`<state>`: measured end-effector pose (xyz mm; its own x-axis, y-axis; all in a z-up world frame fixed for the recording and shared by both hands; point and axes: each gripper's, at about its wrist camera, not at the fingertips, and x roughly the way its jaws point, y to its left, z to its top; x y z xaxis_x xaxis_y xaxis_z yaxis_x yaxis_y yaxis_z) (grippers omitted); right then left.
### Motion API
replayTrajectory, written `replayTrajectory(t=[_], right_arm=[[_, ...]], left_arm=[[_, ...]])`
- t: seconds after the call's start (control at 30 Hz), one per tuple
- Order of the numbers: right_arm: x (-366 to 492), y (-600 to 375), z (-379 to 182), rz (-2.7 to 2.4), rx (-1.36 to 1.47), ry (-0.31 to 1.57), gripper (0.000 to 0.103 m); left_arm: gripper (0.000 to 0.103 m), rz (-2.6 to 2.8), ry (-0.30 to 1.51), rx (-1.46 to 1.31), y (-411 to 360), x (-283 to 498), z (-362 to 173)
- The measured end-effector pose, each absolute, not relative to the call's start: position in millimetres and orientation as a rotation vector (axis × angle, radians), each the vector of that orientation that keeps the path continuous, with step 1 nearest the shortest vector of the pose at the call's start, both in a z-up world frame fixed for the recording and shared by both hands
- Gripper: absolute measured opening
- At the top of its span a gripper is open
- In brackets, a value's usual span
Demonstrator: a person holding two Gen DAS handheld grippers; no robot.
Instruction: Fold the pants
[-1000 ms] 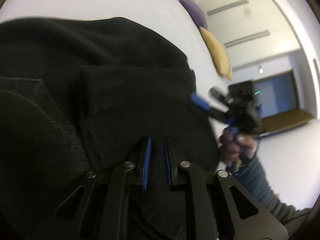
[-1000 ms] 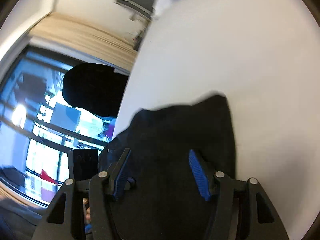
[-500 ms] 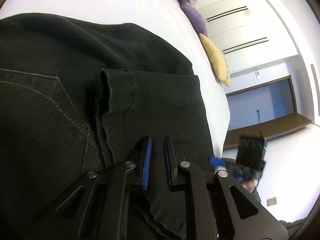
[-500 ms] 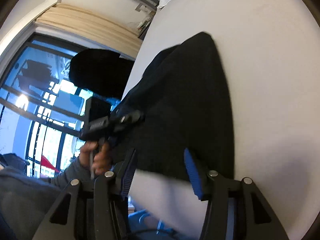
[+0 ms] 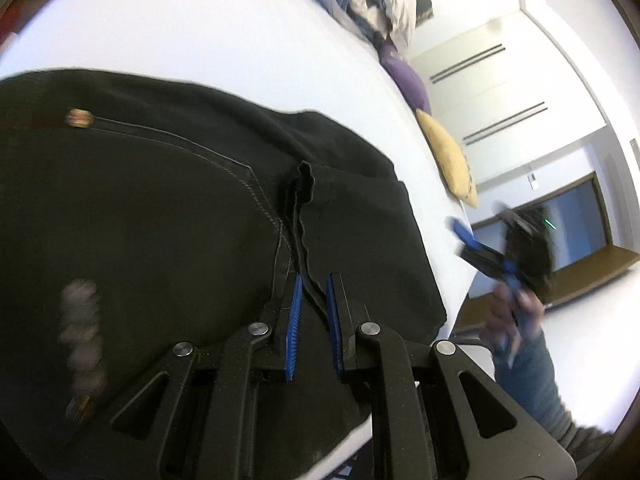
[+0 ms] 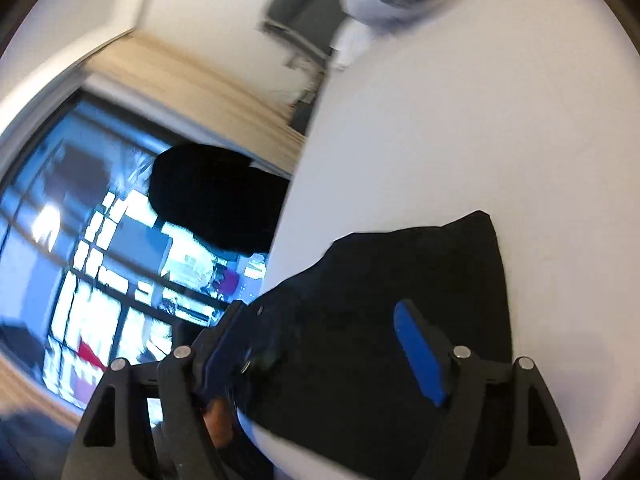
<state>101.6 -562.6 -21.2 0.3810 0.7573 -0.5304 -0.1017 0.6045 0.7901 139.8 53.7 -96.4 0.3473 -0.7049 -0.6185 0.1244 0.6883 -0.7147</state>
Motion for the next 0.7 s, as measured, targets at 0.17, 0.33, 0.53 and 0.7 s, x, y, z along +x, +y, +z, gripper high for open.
replayTrajectory(t=[0.17, 0.33, 0.53, 0.7], right_arm=[[112, -535, -66, 0.49, 0.638, 1.143, 0.077], [95, -529, -44, 0.489, 0.656, 1.09, 0.079], [70, -469, -13, 0.665, 0.724, 0.98, 0.079], [56, -411, -23, 0.762, 0.707, 1.026, 0.079]], left_arm=[[0.014, -0.516, 1.007, -0.594, 79, 96, -69], [0.057, -0.41, 0.978, -0.625, 113, 61, -61], [0.091, -0.238, 0.933, -0.786, 172, 22, -65], [0.091, -0.149, 0.954, -0.929, 188, 5, -89]])
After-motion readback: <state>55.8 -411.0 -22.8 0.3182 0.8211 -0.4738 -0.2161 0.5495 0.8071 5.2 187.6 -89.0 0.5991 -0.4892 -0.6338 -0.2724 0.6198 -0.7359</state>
